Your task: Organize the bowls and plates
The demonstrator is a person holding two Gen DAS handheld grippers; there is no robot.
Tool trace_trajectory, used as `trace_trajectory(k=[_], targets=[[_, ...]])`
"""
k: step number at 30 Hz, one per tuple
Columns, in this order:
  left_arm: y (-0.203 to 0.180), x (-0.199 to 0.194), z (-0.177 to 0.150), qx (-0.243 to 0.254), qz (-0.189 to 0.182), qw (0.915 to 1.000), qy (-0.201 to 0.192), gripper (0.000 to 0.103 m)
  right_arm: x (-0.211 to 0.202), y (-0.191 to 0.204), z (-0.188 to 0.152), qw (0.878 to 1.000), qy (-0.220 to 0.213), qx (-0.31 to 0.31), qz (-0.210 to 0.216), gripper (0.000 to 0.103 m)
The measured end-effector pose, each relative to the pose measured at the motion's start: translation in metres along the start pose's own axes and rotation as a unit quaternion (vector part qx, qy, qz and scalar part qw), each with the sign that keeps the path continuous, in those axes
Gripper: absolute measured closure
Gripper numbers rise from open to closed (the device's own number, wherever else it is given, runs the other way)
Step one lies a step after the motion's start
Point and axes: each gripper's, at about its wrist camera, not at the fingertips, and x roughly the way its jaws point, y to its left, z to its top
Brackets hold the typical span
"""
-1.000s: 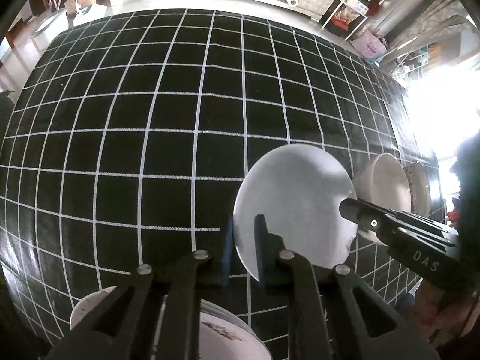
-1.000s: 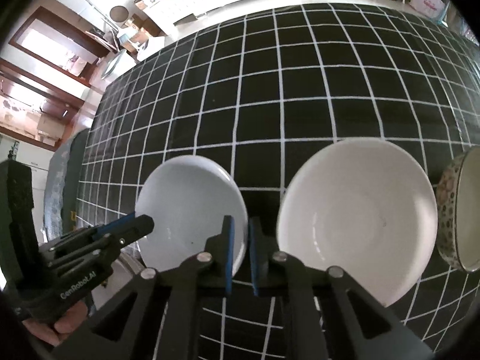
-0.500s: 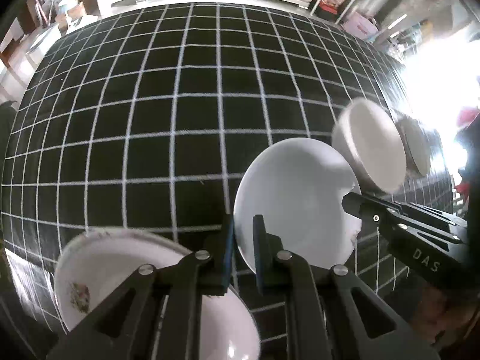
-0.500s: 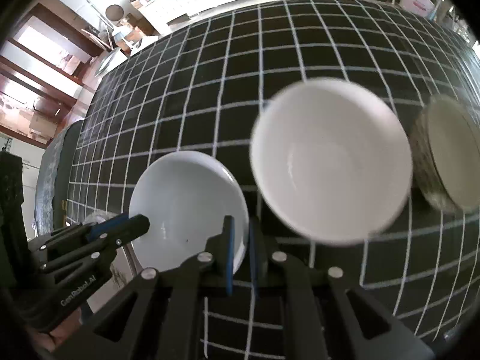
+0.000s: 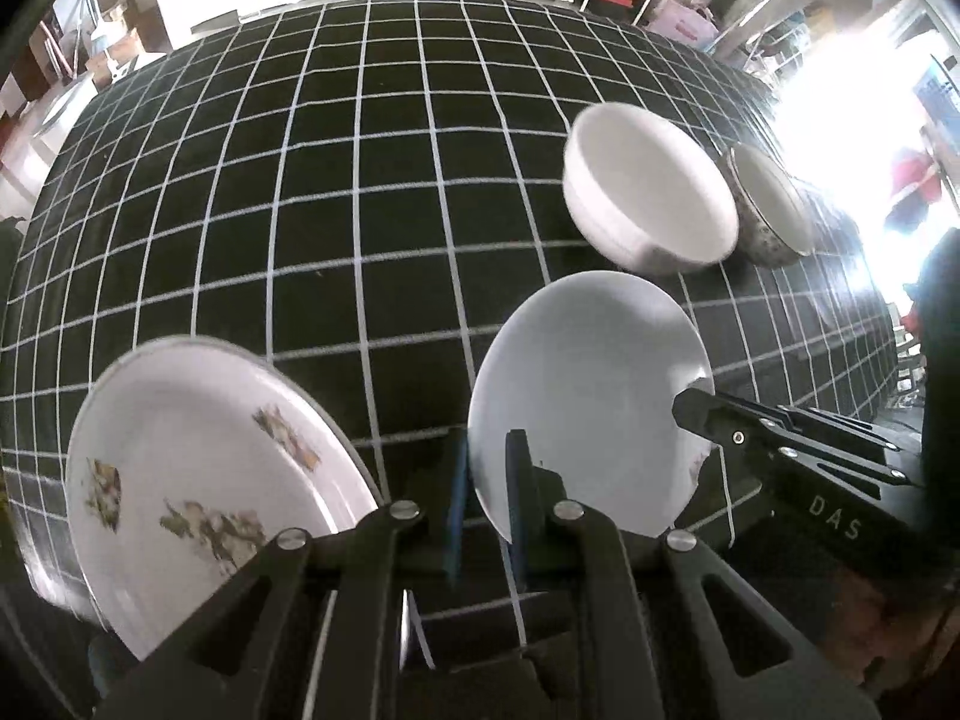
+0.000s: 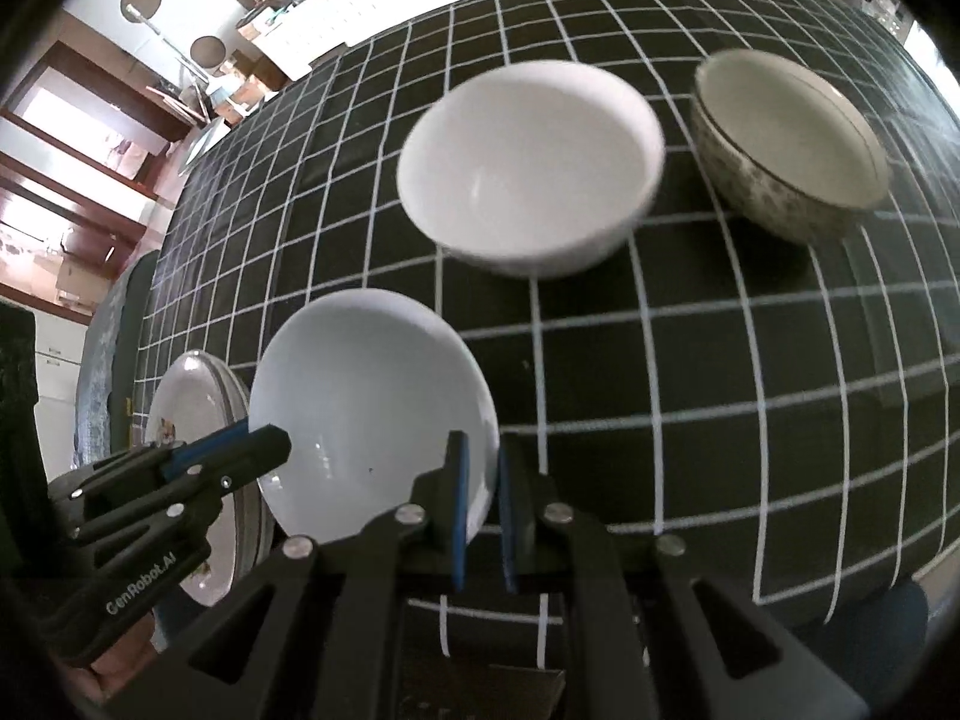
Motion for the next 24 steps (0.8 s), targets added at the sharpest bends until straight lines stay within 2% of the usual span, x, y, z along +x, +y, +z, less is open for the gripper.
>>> trace_trajectory(k=[12, 21, 24], targets=[[-0.008, 0.004, -0.034, -0.002, -0.003, 0.9999, 0.014, 0.093, -0.012, -0.006, -0.024, 1.0, 0.0, 0.001, -0.005, 0.091], [-0.008, 0.003, -0.044, -0.005, -0.003, 0.9999, 0.016, 0.093, -0.015, -0.012, -0.033, 1.0, 0.003, 0.016, 0.011, 0.091], [-0.007, 0.004, -0.043, -0.008, -0.004, 0.9998, 0.016, 0.093, -0.014, -0.009, -0.035, 1.0, 0.0, 0.014, 0.003, 0.091]])
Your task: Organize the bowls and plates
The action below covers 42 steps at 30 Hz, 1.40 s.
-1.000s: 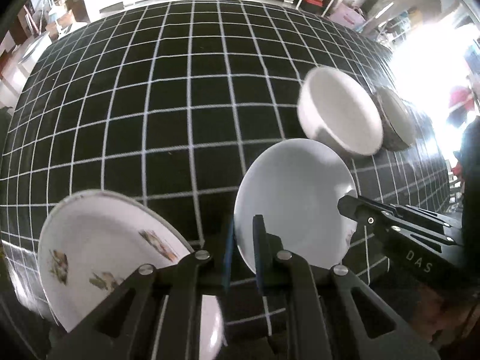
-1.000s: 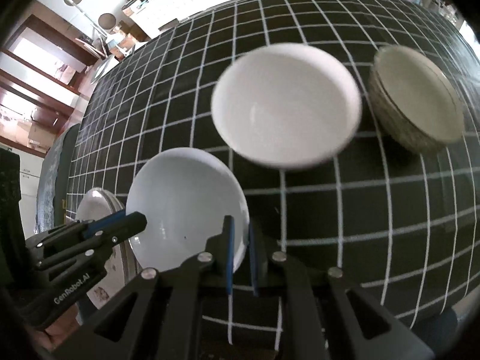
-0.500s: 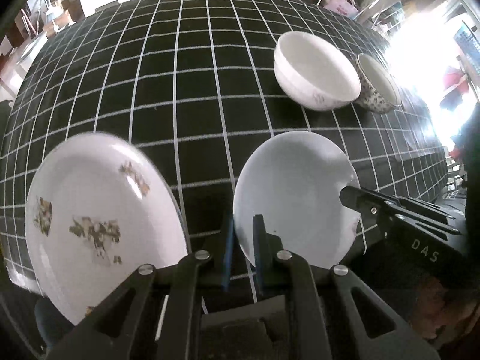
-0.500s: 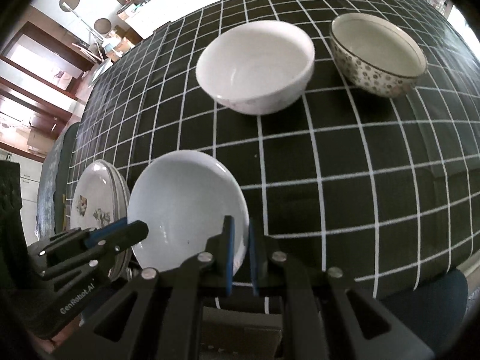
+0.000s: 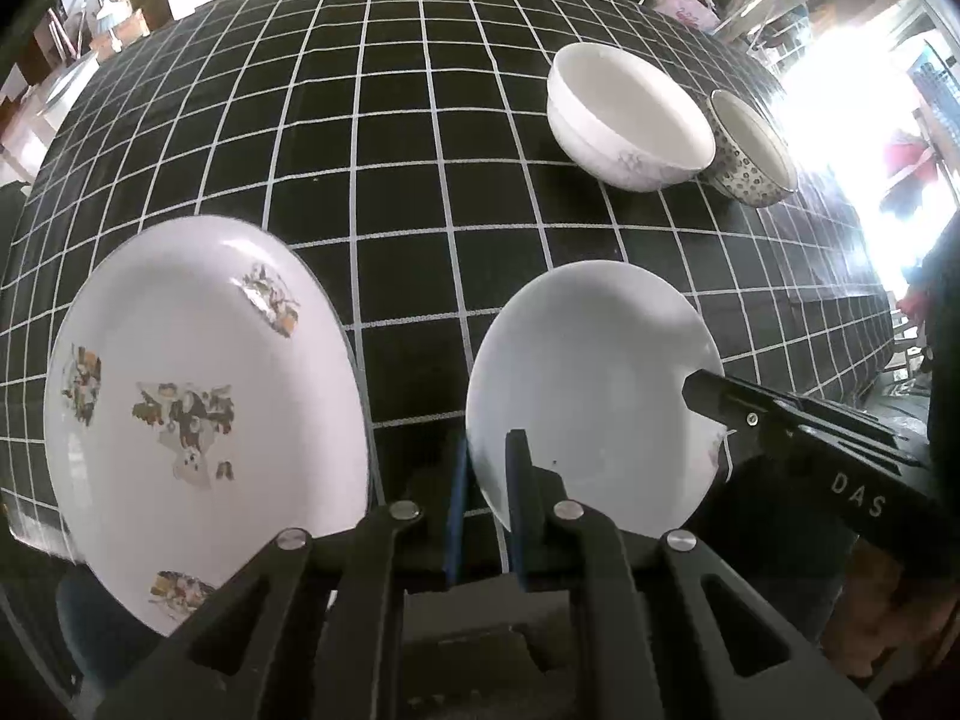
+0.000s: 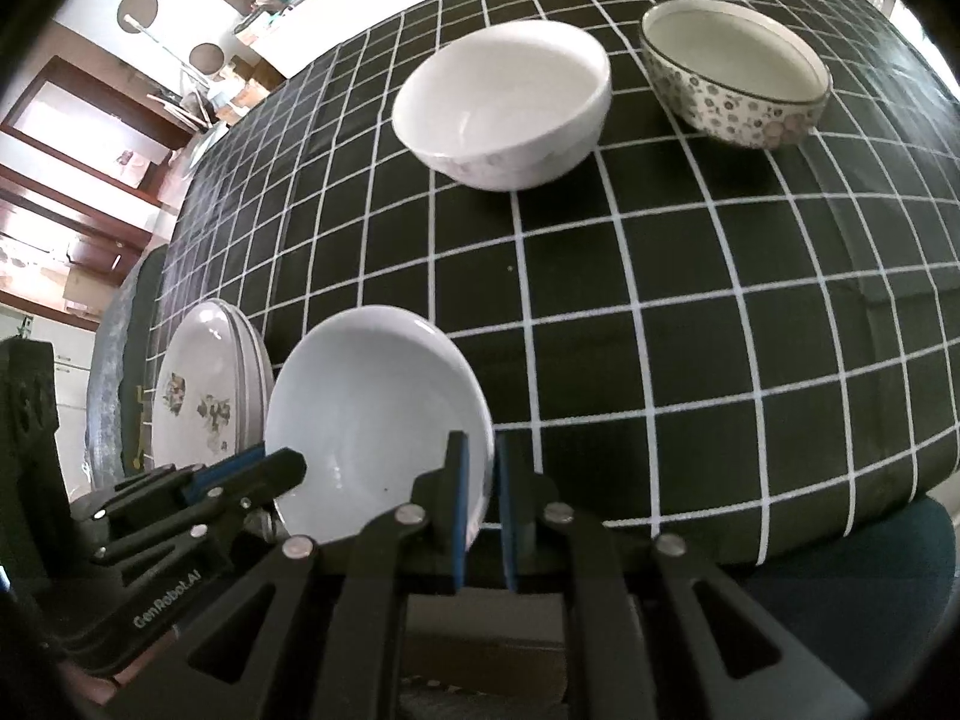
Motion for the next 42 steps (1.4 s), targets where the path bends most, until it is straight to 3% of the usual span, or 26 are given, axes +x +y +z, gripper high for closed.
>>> trace_trajectory(k=[9, 17, 25, 30, 42], targets=[[0.006, -0.035, 0.009, 0.002, 0.004, 0.9994, -0.035, 0.093, -0.019, -0.003, 0.007, 1.0, -0.022, 0.002, -0.003, 0.09], [-0.003, -0.069, 0.034, 0.024, 0.003, 0.9972, -0.07, 0.093, -0.05, -0.008, 0.035, 0.998, -0.058, 0.003, -0.008, 0.091], [-0.015, -0.079, 0.081, 0.02, -0.037, 0.9969, -0.067, 0.093, -0.065, -0.019, 0.078, 0.998, -0.065, 0.019, -0.003, 0.09], [-0.025, -0.071, 0.108, 0.029, -0.039, 0.9968, -0.063, 0.093, -0.061, -0.021, 0.103, 0.998, -0.061, 0.01, -0.018, 0.091], [-0.026, -0.009, 0.159, 0.033, -0.021, 0.9991, -0.019, 0.093, -0.01, -0.032, 0.146, 0.999, -0.017, 0.012, -0.042, 0.091]])
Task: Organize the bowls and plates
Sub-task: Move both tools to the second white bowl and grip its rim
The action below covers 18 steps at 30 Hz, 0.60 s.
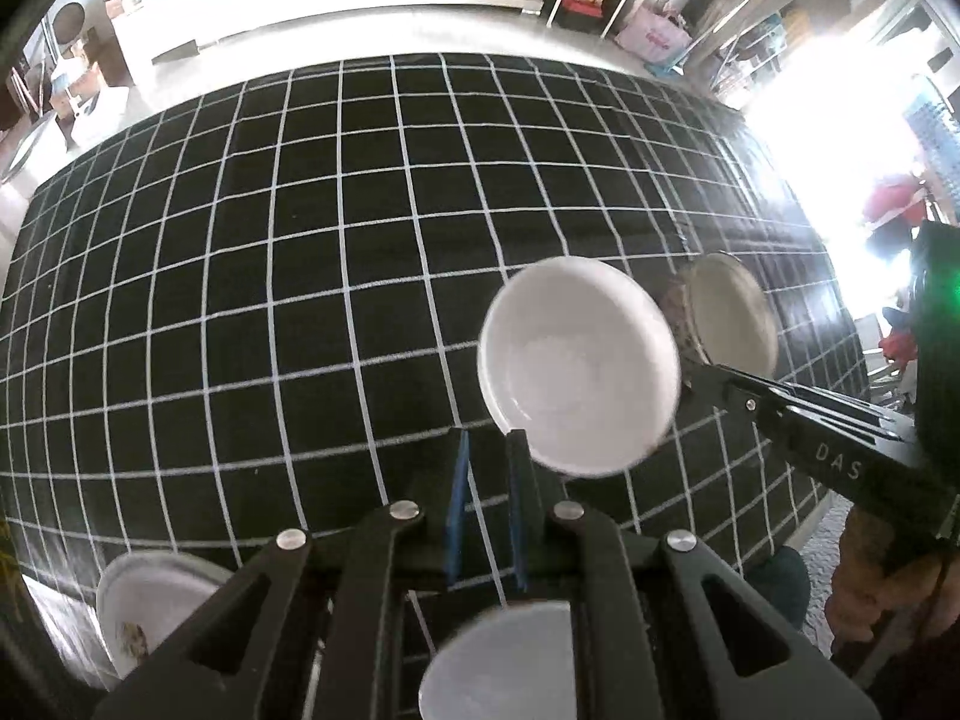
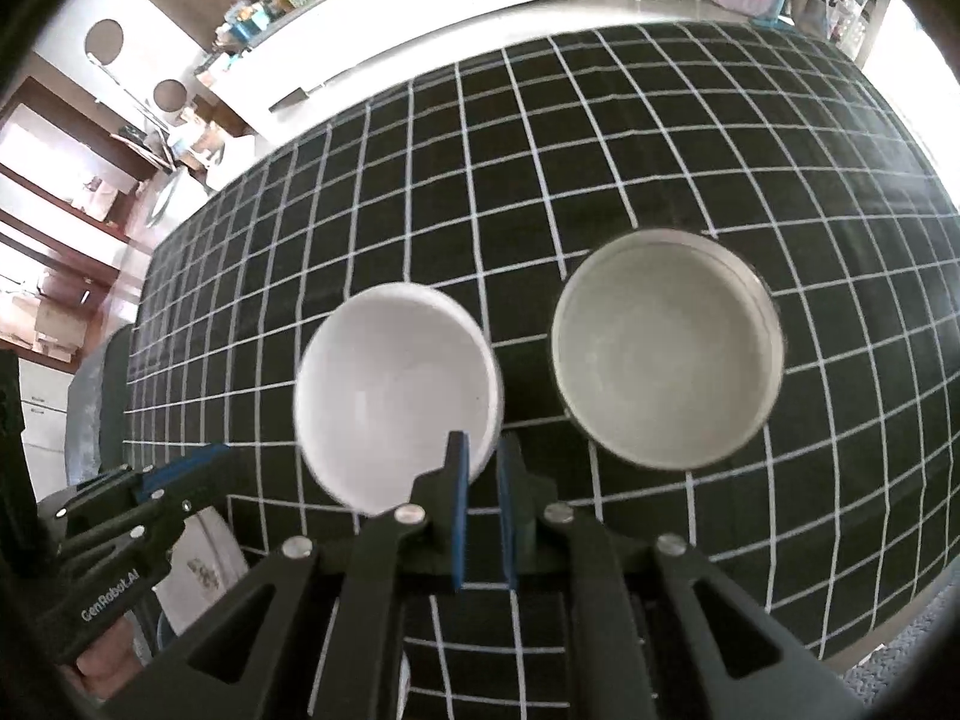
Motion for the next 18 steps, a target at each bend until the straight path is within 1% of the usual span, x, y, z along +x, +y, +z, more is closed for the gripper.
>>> trace_trajectory(k=[8, 10, 14, 17, 18], targets=[[-0.001, 0.022, 0.017, 0.009, 0.006, 0.9998, 0.014, 0.092, 0.013, -0.003, 0.006, 1.0, 0.011, 0.001, 0.004, 0.09], [-0.003, 0.027, 0.016, 0.01, 0.006, 0.9998, 0.015, 0.092, 0.015, -0.004, 0.007, 1.0, 0.013, -0.001, 0.007, 0.09], [-0.007, 0.04, 0.018, 0.019, 0.018, 0.9994, 0.022, 0.092, 0.023, -0.004, 0.008, 1.0, 0.02, -0.008, 0.003, 0.09], [-0.01, 0.046, 0.011, 0.017, 0.008, 0.9991, 0.037, 0.092, 0.023, 0.0, 0.004, 1.0, 0.015, -0.018, -0.01, 0.09], [-0.011, 0.049, 0.006, 0.02, 0.012, 0.9989, 0.04, 0.091, 0.022, 0.0, 0.003, 1.0, 0.016, -0.016, -0.007, 0.09]])
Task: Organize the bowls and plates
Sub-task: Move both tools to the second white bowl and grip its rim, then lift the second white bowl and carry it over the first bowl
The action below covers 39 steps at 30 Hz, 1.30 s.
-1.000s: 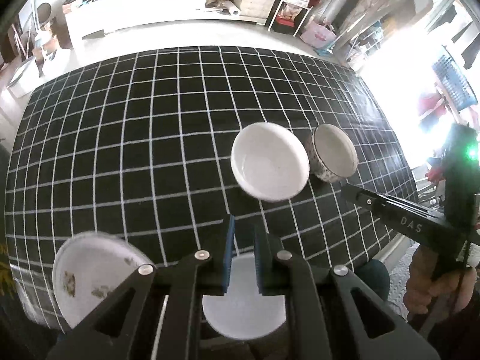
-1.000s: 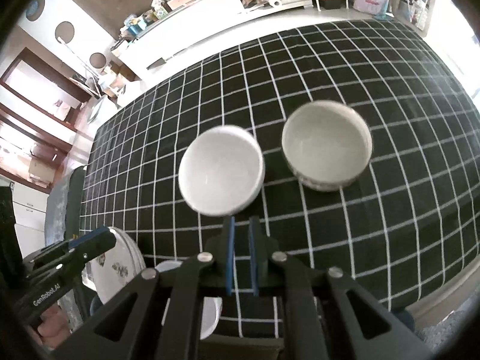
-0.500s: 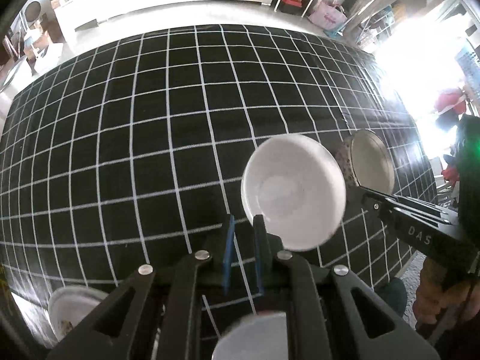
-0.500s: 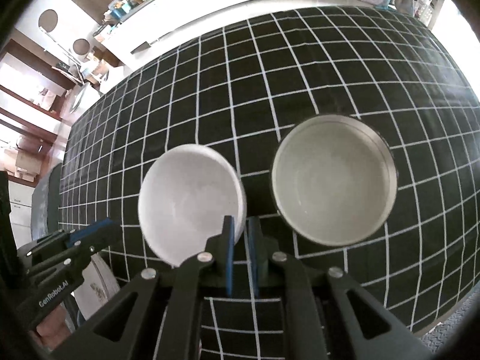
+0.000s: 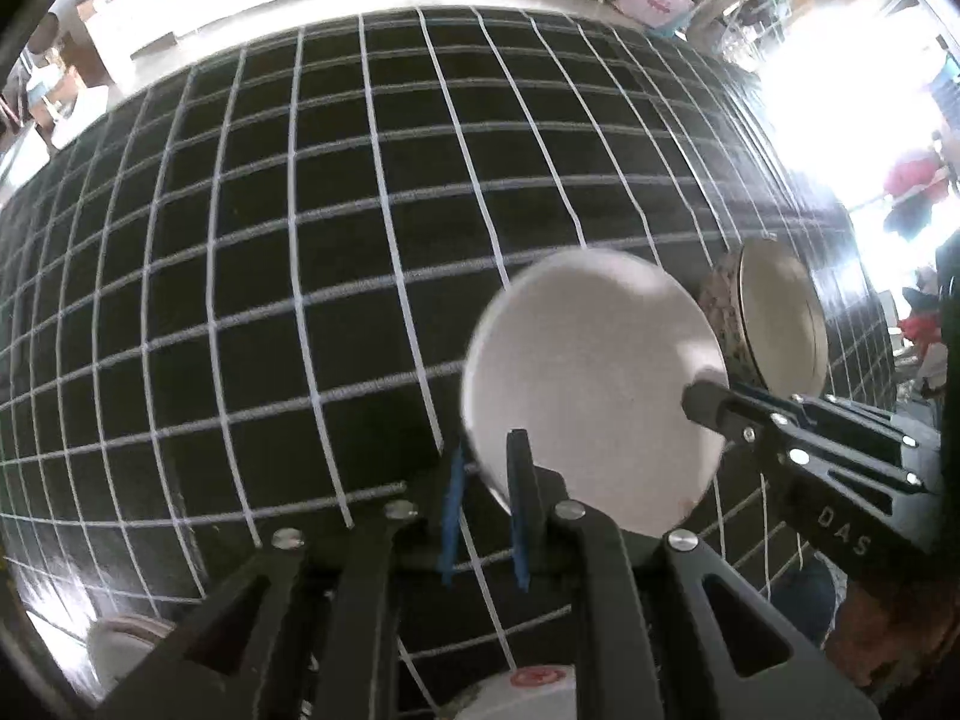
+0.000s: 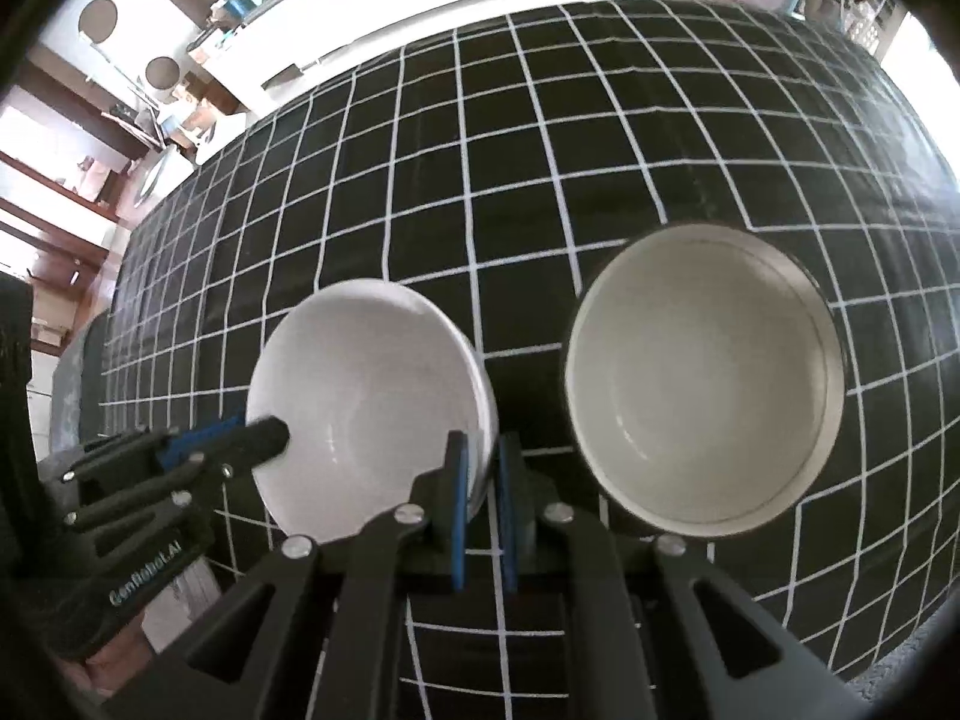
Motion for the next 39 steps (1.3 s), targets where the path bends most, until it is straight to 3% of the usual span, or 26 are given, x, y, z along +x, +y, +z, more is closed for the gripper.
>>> trace_trajectory(k=[20, 29, 33, 39], targets=[[0.058, -0.013, -0.093, -0.041, 0.006, 0.9991, 0.009, 0.091, 0.011, 0.05, -0.032, 0.998, 0.031, -0.051, 0.016, 0.088], [0.067, -0.012, -0.087, -0.042, 0.015, 0.999, 0.006, 0.091, 0.019, 0.055, -0.031, 0.998, 0.036, -0.045, 0.004, 0.088], [0.053, -0.012, -0.065, -0.039, 0.025, 0.9989, -0.011, 0.091, 0.021, 0.059, -0.03, 0.999, 0.036, -0.028, 0.006, 0.088], [0.048, -0.043, -0.059, -0.037, 0.031, 0.9981, -0.039, 0.091, 0.004, 0.063, -0.028, 0.999, 0.02, -0.02, 0.02, 0.088]])
